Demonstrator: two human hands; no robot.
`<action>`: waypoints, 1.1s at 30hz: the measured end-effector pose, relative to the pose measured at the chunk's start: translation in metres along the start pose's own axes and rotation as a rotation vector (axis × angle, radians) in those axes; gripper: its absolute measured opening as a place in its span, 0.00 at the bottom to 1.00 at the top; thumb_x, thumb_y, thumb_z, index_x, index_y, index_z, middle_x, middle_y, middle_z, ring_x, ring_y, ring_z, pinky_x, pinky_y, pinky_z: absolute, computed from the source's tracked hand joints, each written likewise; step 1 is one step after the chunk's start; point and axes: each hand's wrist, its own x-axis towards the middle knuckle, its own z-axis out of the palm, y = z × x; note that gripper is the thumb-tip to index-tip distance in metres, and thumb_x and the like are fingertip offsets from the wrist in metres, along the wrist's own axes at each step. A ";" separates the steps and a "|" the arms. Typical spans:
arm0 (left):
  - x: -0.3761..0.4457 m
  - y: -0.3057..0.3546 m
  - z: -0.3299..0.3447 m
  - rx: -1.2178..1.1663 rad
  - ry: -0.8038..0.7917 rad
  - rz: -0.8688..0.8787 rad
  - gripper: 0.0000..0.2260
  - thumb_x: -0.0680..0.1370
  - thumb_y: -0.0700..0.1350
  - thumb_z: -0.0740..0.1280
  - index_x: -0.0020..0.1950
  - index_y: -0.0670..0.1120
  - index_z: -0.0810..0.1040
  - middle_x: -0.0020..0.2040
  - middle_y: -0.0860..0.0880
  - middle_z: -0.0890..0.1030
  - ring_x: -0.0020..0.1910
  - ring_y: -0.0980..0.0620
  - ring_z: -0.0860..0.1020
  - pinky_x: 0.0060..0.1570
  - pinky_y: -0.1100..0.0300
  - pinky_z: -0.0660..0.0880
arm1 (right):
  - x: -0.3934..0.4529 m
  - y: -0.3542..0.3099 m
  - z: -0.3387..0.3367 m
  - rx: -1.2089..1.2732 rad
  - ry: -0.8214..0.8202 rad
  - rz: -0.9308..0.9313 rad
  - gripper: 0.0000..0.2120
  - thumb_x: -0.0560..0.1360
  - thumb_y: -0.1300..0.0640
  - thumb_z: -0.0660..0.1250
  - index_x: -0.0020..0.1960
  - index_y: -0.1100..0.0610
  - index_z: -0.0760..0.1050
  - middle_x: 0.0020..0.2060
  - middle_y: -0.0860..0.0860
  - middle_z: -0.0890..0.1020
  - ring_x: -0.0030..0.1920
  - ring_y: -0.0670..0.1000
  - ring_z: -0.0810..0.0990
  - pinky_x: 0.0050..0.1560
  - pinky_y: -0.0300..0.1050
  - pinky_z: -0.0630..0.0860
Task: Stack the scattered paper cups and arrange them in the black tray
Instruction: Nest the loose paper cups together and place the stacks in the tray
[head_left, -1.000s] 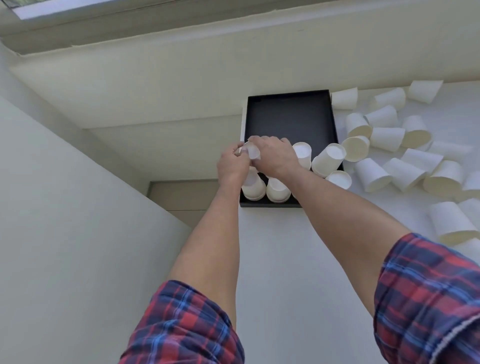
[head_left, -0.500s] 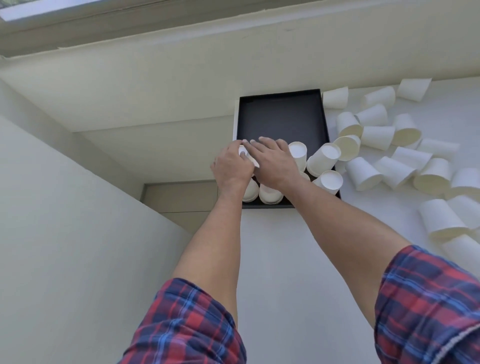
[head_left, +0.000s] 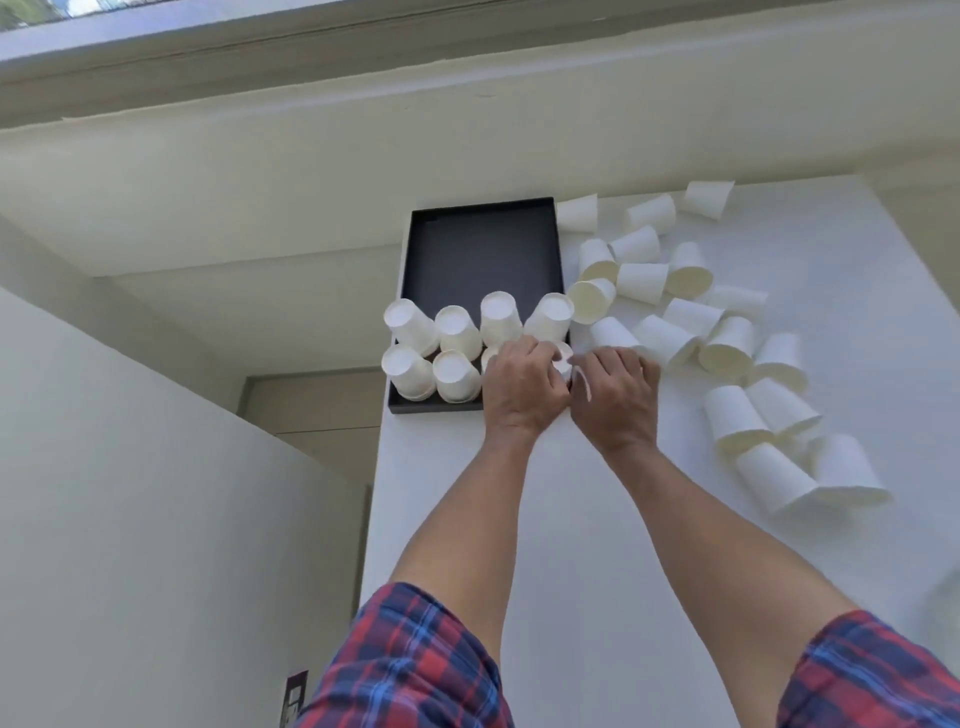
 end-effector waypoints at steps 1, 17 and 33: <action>-0.007 0.012 0.008 -0.017 -0.047 -0.010 0.10 0.73 0.37 0.65 0.48 0.42 0.85 0.44 0.45 0.83 0.42 0.40 0.78 0.42 0.49 0.74 | -0.007 0.014 -0.007 -0.037 -0.023 0.046 0.08 0.71 0.62 0.69 0.48 0.53 0.82 0.42 0.48 0.82 0.48 0.55 0.79 0.51 0.51 0.68; -0.070 0.121 0.082 0.081 -0.677 -0.061 0.34 0.82 0.52 0.64 0.84 0.49 0.54 0.78 0.46 0.65 0.71 0.40 0.69 0.68 0.49 0.69 | -0.050 0.127 -0.064 -0.241 -0.674 0.453 0.34 0.73 0.46 0.68 0.76 0.50 0.63 0.68 0.50 0.75 0.67 0.54 0.73 0.67 0.51 0.64; -0.111 0.104 0.060 0.138 -0.629 0.000 0.29 0.75 0.46 0.72 0.75 0.50 0.67 0.68 0.50 0.73 0.57 0.43 0.75 0.53 0.51 0.73 | -0.082 0.100 -0.088 0.630 -0.830 0.518 0.35 0.65 0.49 0.70 0.72 0.44 0.69 0.58 0.41 0.80 0.58 0.46 0.79 0.57 0.42 0.77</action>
